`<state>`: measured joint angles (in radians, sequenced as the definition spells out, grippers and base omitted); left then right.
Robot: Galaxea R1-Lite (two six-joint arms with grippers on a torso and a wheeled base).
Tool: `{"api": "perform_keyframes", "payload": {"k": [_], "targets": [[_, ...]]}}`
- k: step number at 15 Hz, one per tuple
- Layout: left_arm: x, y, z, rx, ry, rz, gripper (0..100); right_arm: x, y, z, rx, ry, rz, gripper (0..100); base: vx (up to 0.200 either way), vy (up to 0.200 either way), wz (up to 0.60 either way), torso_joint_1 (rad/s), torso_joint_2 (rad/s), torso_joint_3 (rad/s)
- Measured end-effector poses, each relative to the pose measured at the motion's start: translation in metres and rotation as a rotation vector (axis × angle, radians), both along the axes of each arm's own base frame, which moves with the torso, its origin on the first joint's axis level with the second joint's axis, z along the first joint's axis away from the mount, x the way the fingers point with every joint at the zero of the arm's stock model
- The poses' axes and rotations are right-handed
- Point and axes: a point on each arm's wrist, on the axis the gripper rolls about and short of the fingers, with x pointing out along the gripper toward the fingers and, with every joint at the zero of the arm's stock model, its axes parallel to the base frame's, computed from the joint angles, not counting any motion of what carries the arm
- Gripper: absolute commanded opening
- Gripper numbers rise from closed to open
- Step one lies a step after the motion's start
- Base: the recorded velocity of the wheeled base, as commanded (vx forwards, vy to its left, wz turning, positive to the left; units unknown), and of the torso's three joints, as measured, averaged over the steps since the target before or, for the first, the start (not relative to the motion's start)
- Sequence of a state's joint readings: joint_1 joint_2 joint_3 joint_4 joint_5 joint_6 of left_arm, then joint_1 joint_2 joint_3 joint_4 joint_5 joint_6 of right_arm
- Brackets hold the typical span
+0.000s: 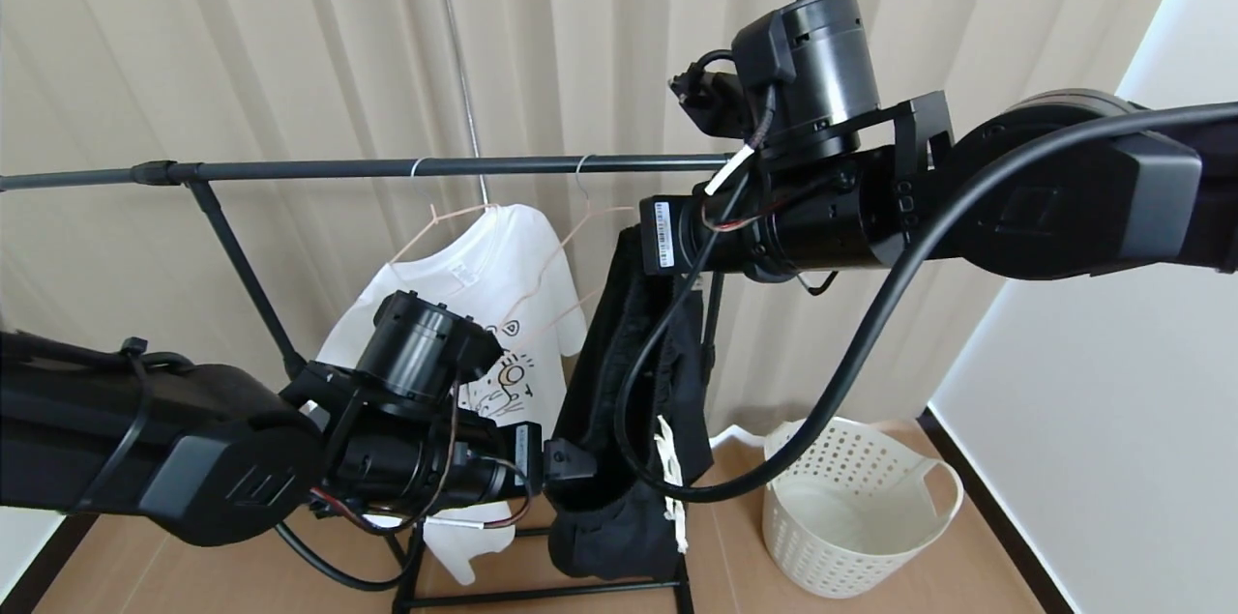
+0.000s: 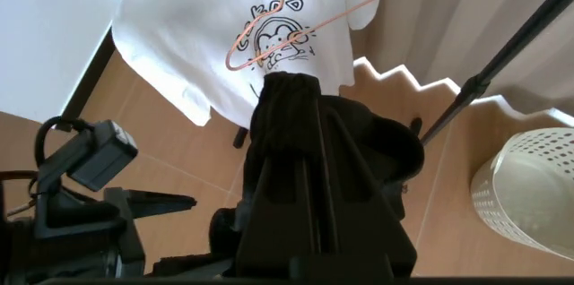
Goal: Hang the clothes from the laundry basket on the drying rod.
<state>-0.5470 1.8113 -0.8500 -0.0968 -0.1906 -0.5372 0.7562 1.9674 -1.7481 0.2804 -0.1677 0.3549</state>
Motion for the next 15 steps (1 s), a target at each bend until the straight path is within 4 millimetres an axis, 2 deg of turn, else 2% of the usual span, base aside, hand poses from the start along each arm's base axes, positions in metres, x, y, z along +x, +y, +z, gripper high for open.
{"api": "perform_keyframes", "payload": {"k": [5, 6, 9, 11, 13, 15], "targets": [[0.002, -0.012, -0.014, 0.031, 0.036, -0.004, 100, -0.013, -0.005, 0.015, 0.031, -0.02, 0.007, 0, 0.0, 0.0, 0.0, 0.0, 0.0, 0.0], [0.0, -0.015, -0.016, 0.043, 0.034, -0.008, 0, -0.015, -0.007, 0.018, 0.038, -0.023, 0.005, 0, 0.0, 0.0, 0.0, 0.0, 0.0, 0.0], [-0.005, -0.021, -0.023, 0.089, 0.033, -0.006, 0, -0.021, -0.019, 0.022, 0.042, -0.02, -0.013, 0, 0.0, 0.0, 0.0, 0.0, 0.0, 0.0], [-0.007, -0.022, -0.02, 0.1, 0.015, -0.003, 0, -0.018, -0.032, 0.022, 0.031, -0.019, -0.044, 0, 0.0, 0.0, 0.0, 0.0, 0.0, 0.0], [-0.011, -0.018, -0.002, 0.101, -0.061, -0.025, 0, -0.012, -0.046, 0.017, -0.029, -0.023, -0.077, 0, 0.0, 0.0, 0.0, 0.0, 0.0, 0.0], [-0.007, -0.011, 0.02, 0.161, -0.199, -0.018, 0, -0.011, -0.055, -0.002, -0.131, -0.003, -0.118, 0, 0.0, 0.0, 0.0, 0.0, 0.0, 0.0]]}}
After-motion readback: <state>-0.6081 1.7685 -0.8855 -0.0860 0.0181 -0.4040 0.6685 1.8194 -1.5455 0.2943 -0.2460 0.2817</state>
